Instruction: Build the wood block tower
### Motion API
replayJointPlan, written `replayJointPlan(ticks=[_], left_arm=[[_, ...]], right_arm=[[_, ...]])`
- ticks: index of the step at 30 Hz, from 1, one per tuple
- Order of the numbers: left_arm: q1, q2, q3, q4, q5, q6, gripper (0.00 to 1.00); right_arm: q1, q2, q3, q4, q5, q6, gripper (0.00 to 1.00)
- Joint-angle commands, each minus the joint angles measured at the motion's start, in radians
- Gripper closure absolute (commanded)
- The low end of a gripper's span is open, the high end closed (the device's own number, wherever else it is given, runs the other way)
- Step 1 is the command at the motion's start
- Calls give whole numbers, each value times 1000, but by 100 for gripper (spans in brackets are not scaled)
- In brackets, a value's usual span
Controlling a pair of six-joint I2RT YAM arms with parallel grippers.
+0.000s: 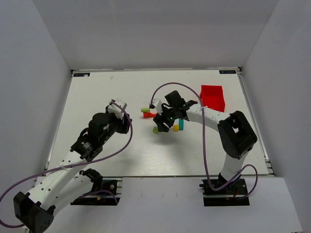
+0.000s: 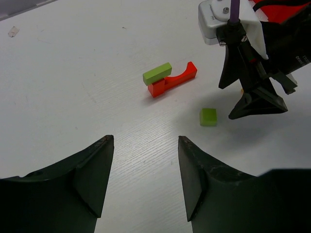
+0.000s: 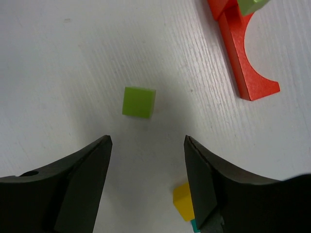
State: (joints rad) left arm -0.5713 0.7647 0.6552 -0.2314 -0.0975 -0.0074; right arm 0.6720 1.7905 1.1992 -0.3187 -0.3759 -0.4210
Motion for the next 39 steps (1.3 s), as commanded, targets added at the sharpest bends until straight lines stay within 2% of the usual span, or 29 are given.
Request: replayJointPlan(ticks=[1, 16, 21, 22, 25, 26, 29, 33, 39], left_arm=[[2, 7, 17, 6, -5, 0, 34], [2, 7, 17, 6, 13, 0, 34], [2, 7, 17, 6, 13, 0, 34], [2, 7, 17, 6, 13, 0, 34], [2, 7, 17, 6, 4, 0, 34], [2, 7, 17, 6, 4, 0, 34], [2, 7, 17, 6, 4, 0, 34], [2, -2, 17, 6, 4, 0, 34], [2, -2, 17, 6, 13, 0, 34]], right_arm=[[31, 27, 49, 17, -14, 34, 32], [93, 104, 80, 50, 109, 30, 31], [101, 124, 86, 55, 117, 28, 38], [104, 127, 86, 56, 118, 25, 40], [106, 129, 85, 66, 123, 25, 58], [107, 124, 74, 75, 117, 21, 71], [100, 90, 71, 38, 98, -1, 89], [68, -52, 33, 26, 130, -83, 100], [-14, -143, 19, -5, 158, -226, 100]])
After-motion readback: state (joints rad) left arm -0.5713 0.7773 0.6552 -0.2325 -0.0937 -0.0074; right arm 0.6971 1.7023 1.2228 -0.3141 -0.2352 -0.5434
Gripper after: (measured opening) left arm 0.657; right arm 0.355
